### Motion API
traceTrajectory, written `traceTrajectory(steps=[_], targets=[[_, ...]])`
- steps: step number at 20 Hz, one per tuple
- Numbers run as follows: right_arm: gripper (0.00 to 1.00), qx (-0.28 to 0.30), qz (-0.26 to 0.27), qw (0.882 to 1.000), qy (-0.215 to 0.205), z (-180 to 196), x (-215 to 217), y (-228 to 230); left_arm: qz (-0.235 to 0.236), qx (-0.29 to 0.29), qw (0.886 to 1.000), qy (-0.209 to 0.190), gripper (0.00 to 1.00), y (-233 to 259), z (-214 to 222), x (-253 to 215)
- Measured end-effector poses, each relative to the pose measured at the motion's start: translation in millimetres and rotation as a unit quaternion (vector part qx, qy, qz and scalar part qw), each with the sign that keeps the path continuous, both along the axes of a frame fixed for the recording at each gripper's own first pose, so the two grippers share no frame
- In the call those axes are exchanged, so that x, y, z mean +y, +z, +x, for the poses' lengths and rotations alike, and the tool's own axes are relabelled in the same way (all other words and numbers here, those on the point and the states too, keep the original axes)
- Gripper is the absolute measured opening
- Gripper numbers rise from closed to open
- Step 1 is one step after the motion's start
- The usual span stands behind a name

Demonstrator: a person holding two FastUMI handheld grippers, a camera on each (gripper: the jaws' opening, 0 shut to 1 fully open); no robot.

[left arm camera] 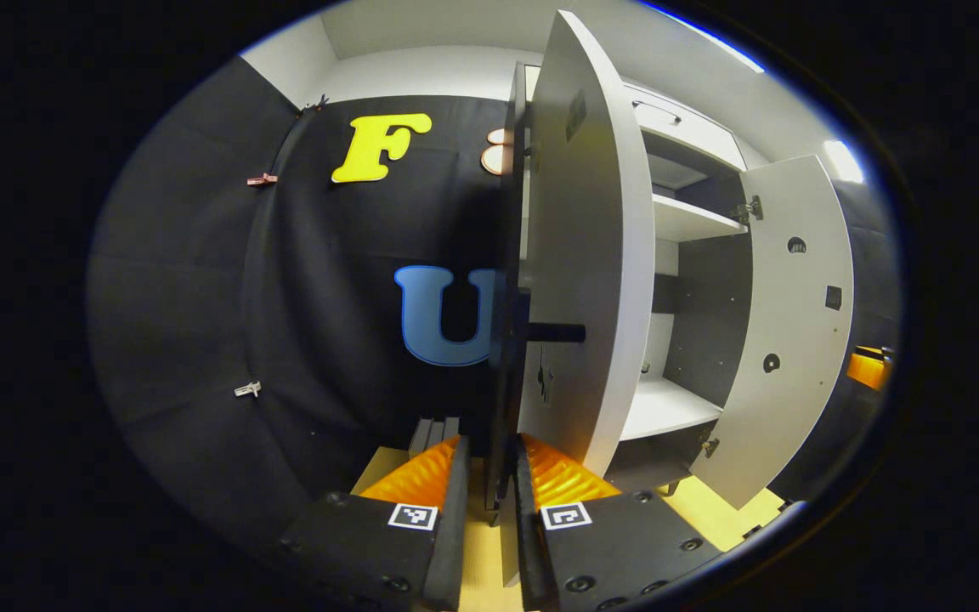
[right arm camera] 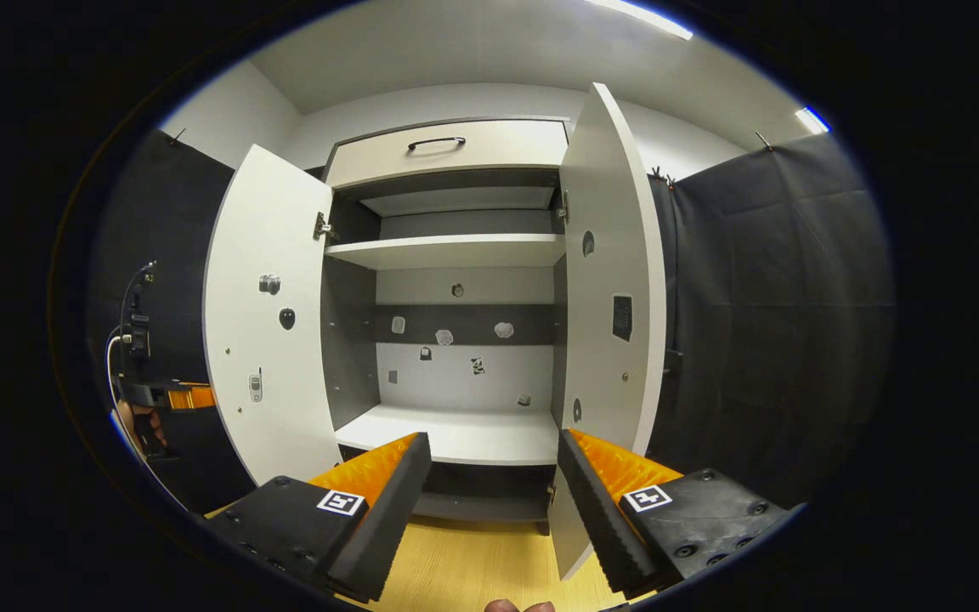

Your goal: Open the right door of the double-door shoe cabinet with the right hand, and open the left door with the left hand.

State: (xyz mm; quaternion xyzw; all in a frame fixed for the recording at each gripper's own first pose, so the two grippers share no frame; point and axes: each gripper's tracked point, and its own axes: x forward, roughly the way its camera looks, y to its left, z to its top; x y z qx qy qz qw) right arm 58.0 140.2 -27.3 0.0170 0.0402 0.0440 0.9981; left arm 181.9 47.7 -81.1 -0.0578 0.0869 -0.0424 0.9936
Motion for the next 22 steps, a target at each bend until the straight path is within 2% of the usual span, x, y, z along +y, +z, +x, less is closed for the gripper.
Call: traceTrajectory(steps=[12,16,17,19,21,22], targets=[[0.94,0.005,0.017,1.000,0.003,-6,6,4,0.020,-0.014,0.999,0.032,0.31,15,-47,-2],[0.94,0.001,0.020,1.000,0.012,-2,15,7,0.031,-0.032,0.999,0.025,0.55,32,-66,-20],[0.95,0.000,0.020,1.000,0.014,-1,17,8,0.031,-0.035,0.999,0.024,0.67,35,-69,-26],[0.94,-0.004,0.019,1.000,0.017,2,17,11,0.027,-0.042,0.998,0.030,0.81,41,-76,-30],[0.95,-0.007,0.015,1.000,0.014,4,14,10,0.025,-0.055,0.998,0.033,0.89,49,-80,-37],[0.95,-0.007,0.016,1.000,0.015,3,13,10,0.027,-0.064,0.997,0.033,0.90,55,-82,-41]])
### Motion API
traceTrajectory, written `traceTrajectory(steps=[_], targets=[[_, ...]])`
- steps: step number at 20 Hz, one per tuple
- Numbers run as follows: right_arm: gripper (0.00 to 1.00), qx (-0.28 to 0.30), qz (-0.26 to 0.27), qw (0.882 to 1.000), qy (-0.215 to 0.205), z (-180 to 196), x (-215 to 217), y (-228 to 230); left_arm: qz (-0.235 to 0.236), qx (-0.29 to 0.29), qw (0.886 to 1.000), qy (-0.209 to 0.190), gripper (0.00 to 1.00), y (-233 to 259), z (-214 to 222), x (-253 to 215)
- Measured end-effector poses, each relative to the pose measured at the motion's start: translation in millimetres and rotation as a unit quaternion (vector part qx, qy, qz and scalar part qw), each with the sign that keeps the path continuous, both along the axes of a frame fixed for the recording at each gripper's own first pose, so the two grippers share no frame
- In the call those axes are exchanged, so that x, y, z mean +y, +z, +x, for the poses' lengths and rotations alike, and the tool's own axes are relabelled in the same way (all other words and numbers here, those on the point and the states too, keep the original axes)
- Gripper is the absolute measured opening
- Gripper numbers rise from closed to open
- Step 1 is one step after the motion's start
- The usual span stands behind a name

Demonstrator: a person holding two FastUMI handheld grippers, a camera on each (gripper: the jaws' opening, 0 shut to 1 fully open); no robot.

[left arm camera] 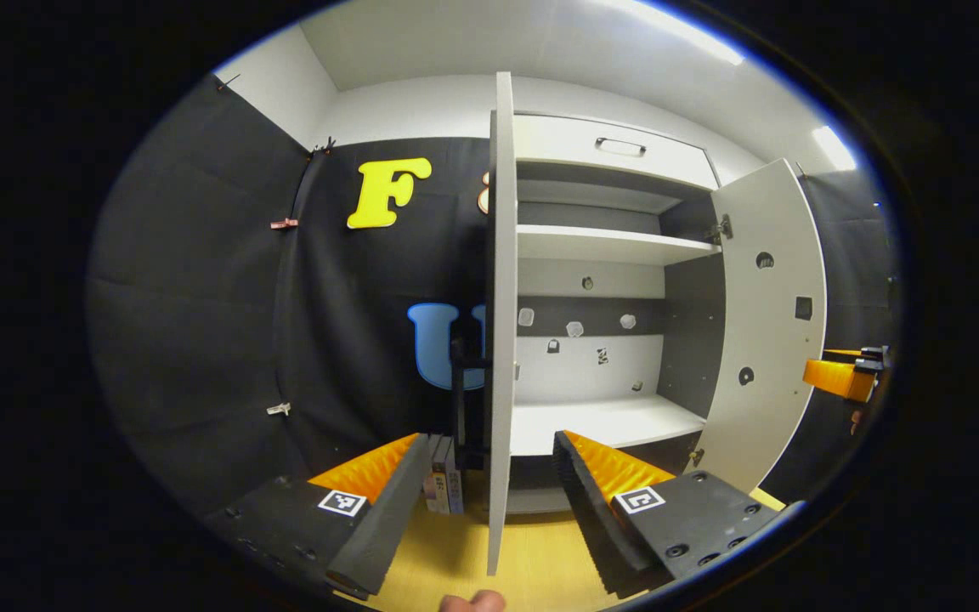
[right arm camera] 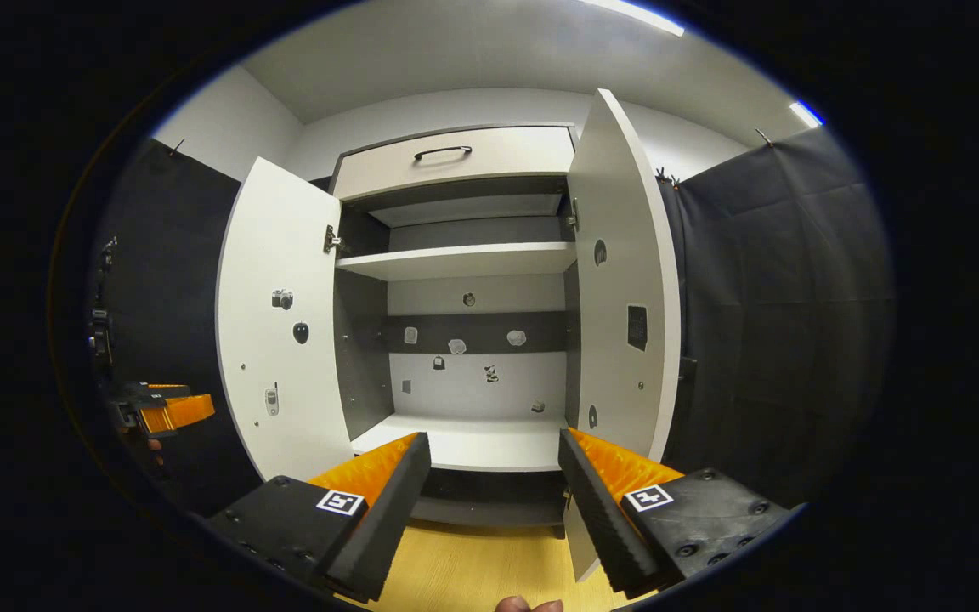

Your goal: Open the right door of the double-door shoe cabinet with the right hand, and open the left door with the left hand.

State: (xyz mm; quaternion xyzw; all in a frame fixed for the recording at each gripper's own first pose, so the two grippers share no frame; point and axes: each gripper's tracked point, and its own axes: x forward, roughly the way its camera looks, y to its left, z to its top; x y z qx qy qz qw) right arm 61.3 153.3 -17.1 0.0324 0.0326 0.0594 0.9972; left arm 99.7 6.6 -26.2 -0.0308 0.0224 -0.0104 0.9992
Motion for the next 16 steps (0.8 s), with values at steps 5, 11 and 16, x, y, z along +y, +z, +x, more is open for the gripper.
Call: traceTrajectory(steps=[5,11,16], targets=[[0.95,-0.006,0.010,1.000,-0.005,-1,-9,3,0.017,-0.016,1.000,0.005,0.95,11,-11,-16],[0.95,-0.007,0.012,1.000,-0.003,-1,-9,3,0.007,-0.003,1.000,-0.004,0.95,5,-17,-40],[0.95,-0.004,0.013,1.000,-0.002,-3,-9,2,0.006,0.005,1.000,-0.007,0.95,3,-16,-44]])
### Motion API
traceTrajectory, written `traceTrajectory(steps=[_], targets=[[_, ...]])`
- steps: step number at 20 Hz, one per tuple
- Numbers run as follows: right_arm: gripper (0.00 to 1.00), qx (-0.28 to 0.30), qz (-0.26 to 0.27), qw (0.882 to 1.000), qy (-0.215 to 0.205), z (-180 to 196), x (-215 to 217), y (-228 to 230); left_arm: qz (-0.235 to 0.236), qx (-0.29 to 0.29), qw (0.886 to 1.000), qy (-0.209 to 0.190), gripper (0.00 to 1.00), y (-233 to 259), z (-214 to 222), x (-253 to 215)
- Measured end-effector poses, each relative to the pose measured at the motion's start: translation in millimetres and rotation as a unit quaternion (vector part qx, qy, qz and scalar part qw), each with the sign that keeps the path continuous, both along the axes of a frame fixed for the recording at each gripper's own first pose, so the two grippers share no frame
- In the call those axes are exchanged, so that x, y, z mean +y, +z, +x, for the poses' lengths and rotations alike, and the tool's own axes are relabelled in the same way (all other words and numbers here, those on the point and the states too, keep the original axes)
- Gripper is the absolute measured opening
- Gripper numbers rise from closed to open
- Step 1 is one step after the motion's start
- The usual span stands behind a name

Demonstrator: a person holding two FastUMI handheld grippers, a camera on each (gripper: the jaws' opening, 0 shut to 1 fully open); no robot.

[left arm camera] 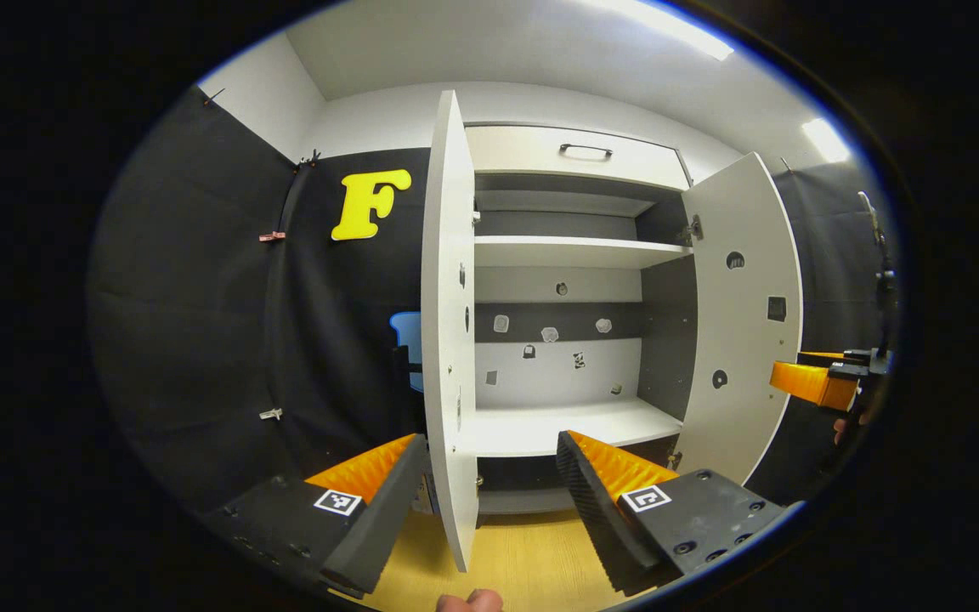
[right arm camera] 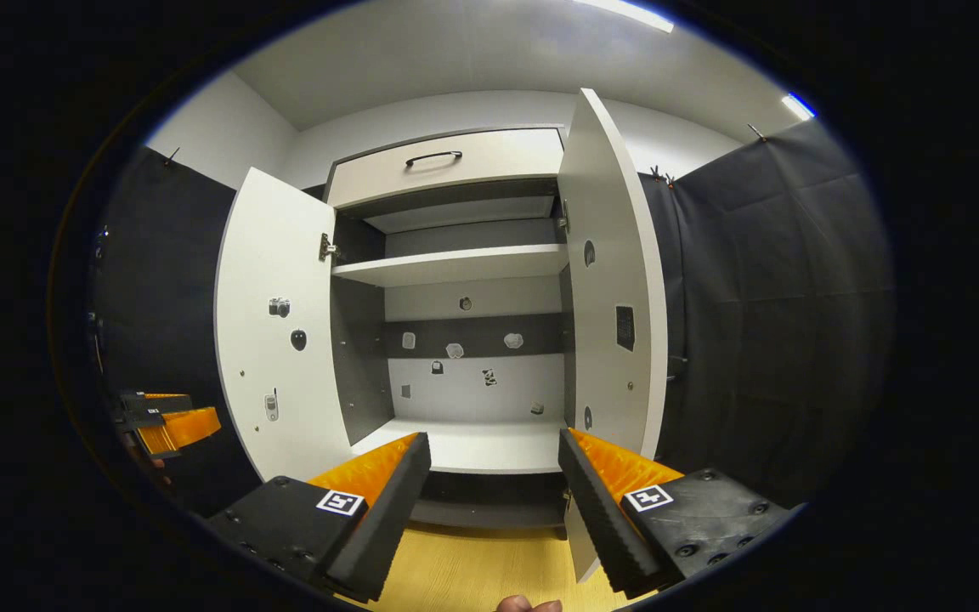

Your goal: Open the right door of the double-door shoe cabinet with the right hand, and open the left door with the left hand.

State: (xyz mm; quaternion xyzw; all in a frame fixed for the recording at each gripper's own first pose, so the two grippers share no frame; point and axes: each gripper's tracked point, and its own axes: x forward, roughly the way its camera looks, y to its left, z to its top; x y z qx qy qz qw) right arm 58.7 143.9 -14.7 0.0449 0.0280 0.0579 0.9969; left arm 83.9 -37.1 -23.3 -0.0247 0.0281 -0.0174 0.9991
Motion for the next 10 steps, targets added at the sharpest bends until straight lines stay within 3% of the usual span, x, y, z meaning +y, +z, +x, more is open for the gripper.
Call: traceTrajectory(steps=[10], targets=[[0.95,-0.002,0.002,1.000,-0.007,-3.7,-4.5,2.1,0.005,-0.002,1.000,-0.007,0.95,3.2,1.6,-3.2]])
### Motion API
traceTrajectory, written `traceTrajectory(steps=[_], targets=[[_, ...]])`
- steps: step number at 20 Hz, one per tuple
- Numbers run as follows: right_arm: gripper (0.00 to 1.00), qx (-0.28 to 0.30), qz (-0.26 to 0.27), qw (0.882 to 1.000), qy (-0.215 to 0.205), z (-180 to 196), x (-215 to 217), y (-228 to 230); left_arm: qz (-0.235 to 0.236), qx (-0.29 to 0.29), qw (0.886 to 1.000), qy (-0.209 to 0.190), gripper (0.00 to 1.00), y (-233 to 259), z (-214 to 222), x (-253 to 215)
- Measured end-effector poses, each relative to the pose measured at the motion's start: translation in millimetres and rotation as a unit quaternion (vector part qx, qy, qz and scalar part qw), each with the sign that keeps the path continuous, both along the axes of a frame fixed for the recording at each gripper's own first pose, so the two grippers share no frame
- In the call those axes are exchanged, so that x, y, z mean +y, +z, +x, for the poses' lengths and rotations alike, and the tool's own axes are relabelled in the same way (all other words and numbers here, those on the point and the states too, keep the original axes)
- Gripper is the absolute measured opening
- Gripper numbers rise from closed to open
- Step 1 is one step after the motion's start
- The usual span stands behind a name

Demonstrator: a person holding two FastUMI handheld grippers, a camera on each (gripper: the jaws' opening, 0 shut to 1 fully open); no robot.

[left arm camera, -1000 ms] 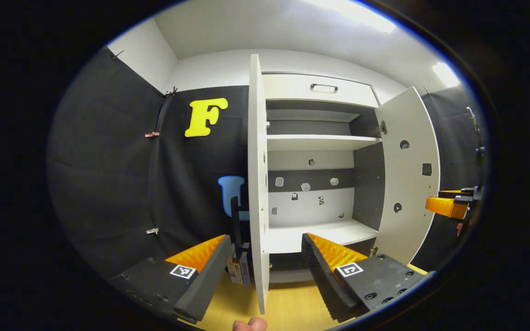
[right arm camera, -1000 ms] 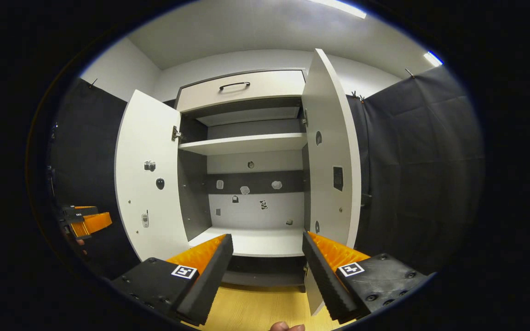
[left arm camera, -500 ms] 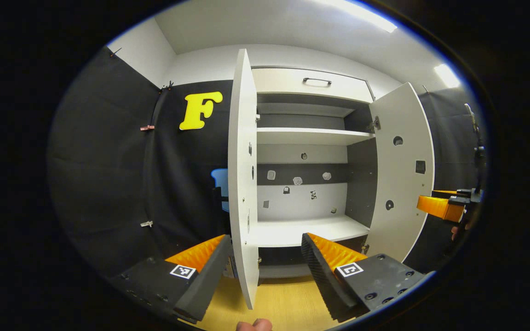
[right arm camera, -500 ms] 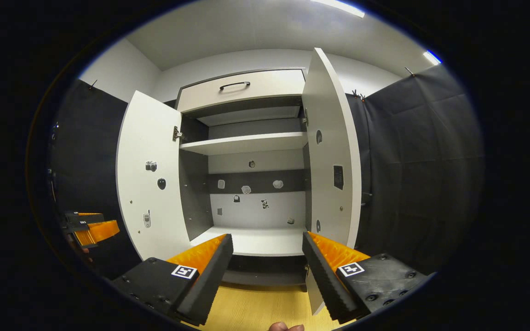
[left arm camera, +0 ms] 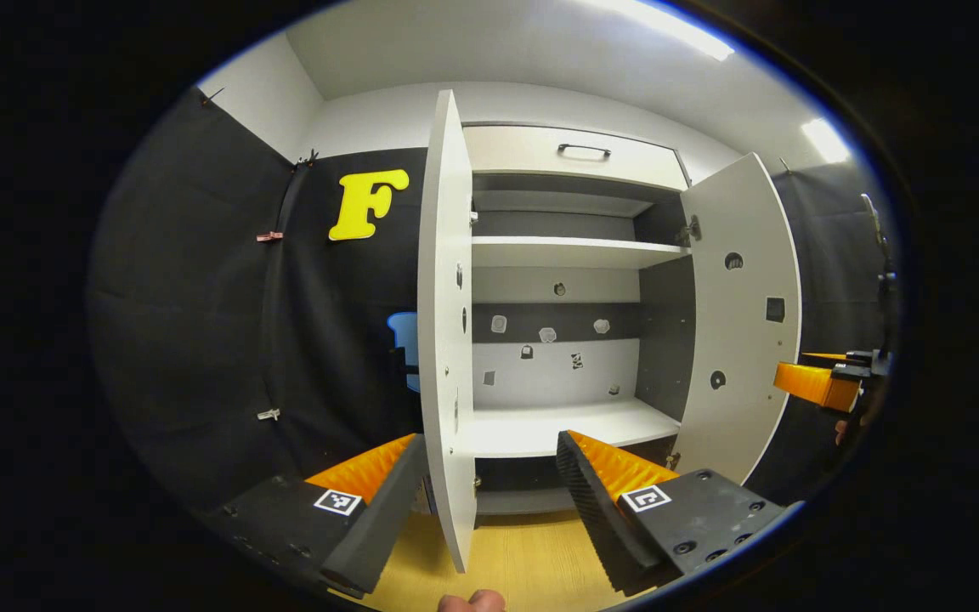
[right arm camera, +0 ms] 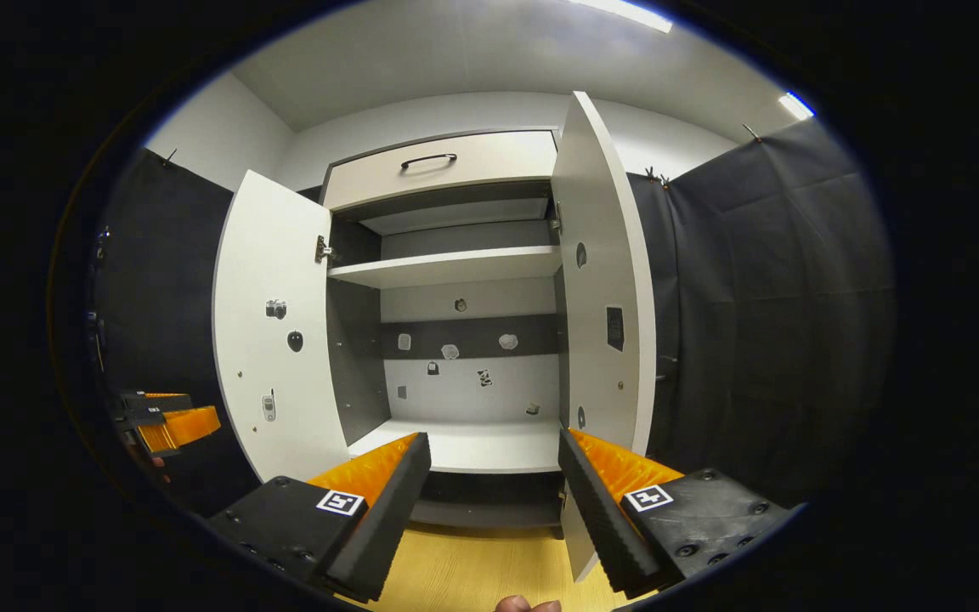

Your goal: Open the right door of the double-door shoe cabinet with the right hand, and open the left door with the left hand.

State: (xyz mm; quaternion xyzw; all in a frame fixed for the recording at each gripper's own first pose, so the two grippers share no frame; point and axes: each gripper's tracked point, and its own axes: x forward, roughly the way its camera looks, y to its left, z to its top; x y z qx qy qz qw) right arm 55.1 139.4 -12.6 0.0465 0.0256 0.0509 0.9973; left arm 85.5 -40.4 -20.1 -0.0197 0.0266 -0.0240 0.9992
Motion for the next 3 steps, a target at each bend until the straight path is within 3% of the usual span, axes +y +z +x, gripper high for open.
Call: traceTrajectory(steps=[2,3], targets=[[0.92,0.001,-0.001,1.000,0.001,0.0,1.6,-0.7,0.002,-0.001,1.000,-0.002,0.95,0.2,0.3,-0.7],[0.95,0.000,-0.001,1.000,0.001,-0.1,2.6,0.2,0.002,-0.001,1.000,-0.002,0.95,-0.1,-0.3,-0.3]])
